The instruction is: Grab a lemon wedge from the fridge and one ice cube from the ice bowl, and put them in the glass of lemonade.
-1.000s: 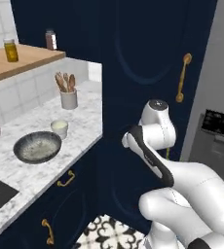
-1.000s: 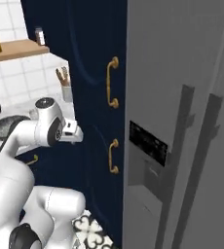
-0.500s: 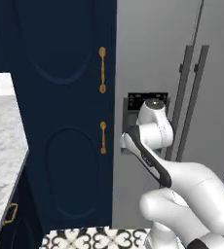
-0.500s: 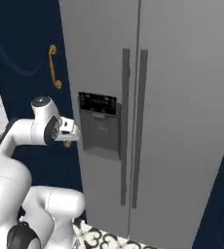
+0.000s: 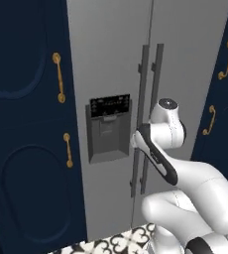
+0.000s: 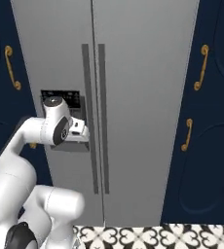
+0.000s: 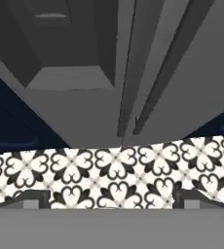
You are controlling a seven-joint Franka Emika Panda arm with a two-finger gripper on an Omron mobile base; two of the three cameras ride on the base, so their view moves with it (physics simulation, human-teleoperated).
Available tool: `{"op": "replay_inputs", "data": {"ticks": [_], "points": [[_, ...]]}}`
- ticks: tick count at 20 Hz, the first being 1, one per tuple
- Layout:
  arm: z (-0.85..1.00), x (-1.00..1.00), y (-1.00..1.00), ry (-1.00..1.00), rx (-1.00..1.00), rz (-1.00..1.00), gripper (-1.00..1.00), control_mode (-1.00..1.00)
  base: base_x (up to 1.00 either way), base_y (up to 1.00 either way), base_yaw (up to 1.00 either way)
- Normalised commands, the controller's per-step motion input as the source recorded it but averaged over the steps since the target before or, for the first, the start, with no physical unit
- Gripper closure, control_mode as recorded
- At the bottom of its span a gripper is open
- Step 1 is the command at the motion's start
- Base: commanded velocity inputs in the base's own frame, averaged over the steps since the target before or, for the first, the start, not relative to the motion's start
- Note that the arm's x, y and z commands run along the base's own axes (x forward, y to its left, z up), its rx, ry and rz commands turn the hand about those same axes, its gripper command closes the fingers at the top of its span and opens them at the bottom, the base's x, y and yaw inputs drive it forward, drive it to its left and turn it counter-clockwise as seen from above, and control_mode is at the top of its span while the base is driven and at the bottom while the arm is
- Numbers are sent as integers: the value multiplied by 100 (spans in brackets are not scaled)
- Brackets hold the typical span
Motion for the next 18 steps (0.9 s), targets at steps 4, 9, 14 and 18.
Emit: {"op": "replay_inputs", "data": {"ticks": [4, 9, 14, 18], "points": [[0, 0, 0, 0, 0, 0, -100, 100, 14, -84, 12], [0, 0, 0, 0, 0, 0, -100, 100, -21, -9, 3], [0, 0, 0, 0, 0, 0, -100, 100, -63, -13, 0], [0, 0, 0, 0, 0, 0, -100, 100, -10, -22, 20]]}}
